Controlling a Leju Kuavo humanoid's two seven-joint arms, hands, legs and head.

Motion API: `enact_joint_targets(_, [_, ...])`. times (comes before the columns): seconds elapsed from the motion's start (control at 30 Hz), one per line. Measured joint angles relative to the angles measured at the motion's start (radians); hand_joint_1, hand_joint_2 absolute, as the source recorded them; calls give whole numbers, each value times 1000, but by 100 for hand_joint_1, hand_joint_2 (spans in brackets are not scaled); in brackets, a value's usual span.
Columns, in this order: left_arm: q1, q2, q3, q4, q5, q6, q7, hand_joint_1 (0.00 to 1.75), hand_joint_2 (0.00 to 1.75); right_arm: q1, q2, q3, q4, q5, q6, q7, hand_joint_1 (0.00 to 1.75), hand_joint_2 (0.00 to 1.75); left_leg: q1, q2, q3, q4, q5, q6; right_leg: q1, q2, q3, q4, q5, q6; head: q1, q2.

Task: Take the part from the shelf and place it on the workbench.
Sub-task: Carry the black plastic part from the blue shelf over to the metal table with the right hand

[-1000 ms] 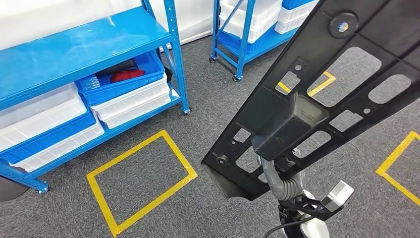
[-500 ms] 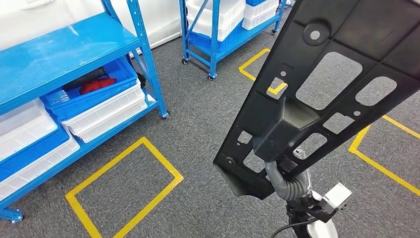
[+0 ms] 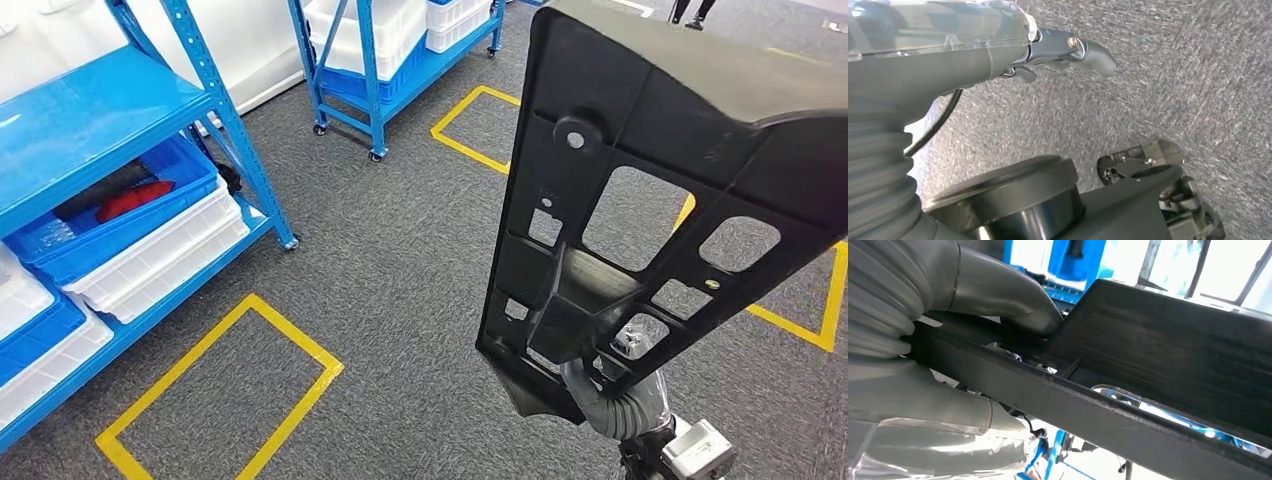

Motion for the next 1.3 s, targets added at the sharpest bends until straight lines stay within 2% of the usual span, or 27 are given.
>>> enact_joint_targets(0.07, [0,0,0,0,-1,-1,-3,0,175,7,-6,-4,-15,6,2,2,175,175,4,-35,-31,77,-50,-6,-3,17,3,-5,3,-12,0,0])
enact_joint_targets(0.13, [-4,0,0,0,-3,-2,-8,0,175,20,-9,-7,-28,12,5,4,175,175,5,-64,-92,215,-114,-7,1,34,3,-5,3,-18,0,0])
enact_joint_targets(0.17, [-6,0,1,0,-3,-3,-9,0,175,28,-11,-8,-33,14,7,6,175,175,5,-68,-116,266,-129,-7,3,44,3,-4,2,-19,0,0])
enact_joint_targets(0.2, [-8,0,1,0,-4,-4,-11,0,175,37,-13,-10,-37,15,9,8,175,175,5,-70,-125,283,-123,-5,5,55,3,-2,2,-20,0,0])
enact_joint_targets(0.23, [-9,0,1,0,-5,-5,-11,0,175,44,-15,-12,-41,15,10,10,175,175,5,-72,-115,260,-98,-2,6,68,3,0,1,-20,0,0])
enact_joint_targets(0.27, [-8,0,1,0,-7,-6,-12,0,175,49,-17,-14,-45,15,10,11,175,175,5,-80,-90,201,-58,2,6,81,4,3,1,-19,0,0])
enact_joint_targets(0.33, [-2,0,0,0,-11,-9,-12,0,175,58,-23,-19,-53,14,10,12,175,175,6,-124,-35,71,-1,12,6,106,0,8,1,-15,0,0])
enact_joint_targets(0.4, [3,1,1,0,-12,-11,-12,0,175,65,-29,-23,-58,13,10,13,175,175,4,-156,-13,13,9,17,2,128,-9,11,5,-3,0,0])
enact_joint_targets(0.47, [3,0,1,0,-12,-12,-12,0,175,75,-34,-28,-63,11,10,14,175,175,3,-142,-10,0,12,23,-1,148,-15,9,11,12,0,0])
enact_joint_targets(0.5, [3,0,1,0,-12,-12,-12,0,175,80,-36,-32,-66,8,10,14,175,175,4,-131,-6,-8,17,29,-1,143,-18,14,8,17,0,0])
enact_joint_targets(0.57, [4,-2,1,0,-11,-13,-12,0,175,85,-42,-40,-70,0,11,12,175,175,8,-106,3,-25,27,40,3,100,-46,73,-29,25,0,0])
enact_joint_targets(0.63, [7,-2,1,0,-7,-13,-12,0,175,87,-48,-43,-70,-8,13,11,175,175,4,-81,4,-28,28,45,1,49,-106,196,-91,33,0,0])
enact_joint_targets(0.67, [9,-1,2,0,-4,-12,-11,0,175,88,-50,-44,-69,-12,15,11,175,175,2,-67,3,-27,27,45,-3,37,-132,250,-111,37,0,0])
enact_joint_targets(0.7, [10,-1,2,0,-2,-12,-11,0,175,88,-51,-45,-68,-16,18,11,175,175,0,-55,3,-27,26,45,-6,31,-143,274,-113,40,0,0])
enact_joint_targets(0.73, [10,-1,3,0,0,-12,-10,0,175,89,-52,-47,-67,-19,21,11,175,175,0,-43,4,-26,24,43,-9,26,-135,260,-97,42,0,0])
enact_joint_targets(0.8, [10,-1,4,0,3,-12,-10,0,175,88,-56,-50,-67,-23,27,11,175,175,0,-22,10,-25,18,37,-13,1,-62,130,-38,43,0,0])
enact_joint_targets(0.87, [9,-1,4,0,4,-11,-10,0,175,86,-59,-51,-67,-24,30,10,175,175,-4,-8,14,-23,11,27,-8,-26,0,19,-6,34,0,0])
enact_joint_targets(0.9, [8,-1,5,-1,4,-11,-10,0,175,86,-60,-51,-67,-24,30,10,175,175,-6,-1,17,-23,8,22,-4,-30,9,0,-5,28,0,0])
enact_joint_targets(0.97, [5,-1,5,-1,3,-11,-11,0,175,88,-61,-52,-68,-27,31,8,175,175,-7,11,21,-24,5,11,-1,-13,6,-1,-6,13,0,0])
enact_joint_targets(1.03, [3,-2,5,-1,2,-12,-12,0,175,92,-63,-53,-68,-32,32,4,175,175,-4,-8,17,-3,-14,0,-4,3,7,-6,-3,1,0,0])
enact_joint_targets(1.07, [3,-2,5,-1,2,-12,-14,0,175,93,-64,-53,-69,-36,33,2,175,175,-2,-29,-1,38,-39,-3,-5,12,9,-9,-2,-5,0,0])
enact_joint_targets(1.13, [1,-2,5,-1,2,-14,-18,0,175,96,-65,-53,-69,-43,33,-2,175,175,0,-64,-64,172,-106,-6,-2,28,9,-10,-2,-13,0,0])
enact_joint_targets(1.17, [-1,-2,6,-1,2,-15,-20,0,175,97,-66,-53,-69,-45,33,-3,175,175,1,-69,-97,240,-130,-6,0,38,9,-9,-2,-14,0,0])
enact_joint_targets(1.2, [-4,-2,6,-1,1,-15,-21,0,175,100,-66,-53,-69,-46,34,-5,175,175,0,-70,-116,279,-136,-5,2,48,10,-9,-2,-15,0,0])
enact_joint_targets(1.23, [-6,-2,6,-1,0,-16,-21,0,175,101,-66,-53,-69,-47,33,-7,175,175,0,-72,-118,279,-121,-3,4,60,12,-8,-3,-16,0,0])
enact_joint_targets(1.27, [-6,-2,6,-1,-2,-16,-21,0,175,103,-66,-53,-69,-48,33,-9,175,175,0,-76,-100,236,-87,1,5,74,14,-7,-3,-15,0,0])
enact_joint_targets(1.3, [-5,-2,6,-1,-4,-16,-21,0,175,104,-66,-53,-70,-48,33,-10,175,175,0,-87,-71,166,-43,5,5,87,17,-6,-3,-15,0,0])
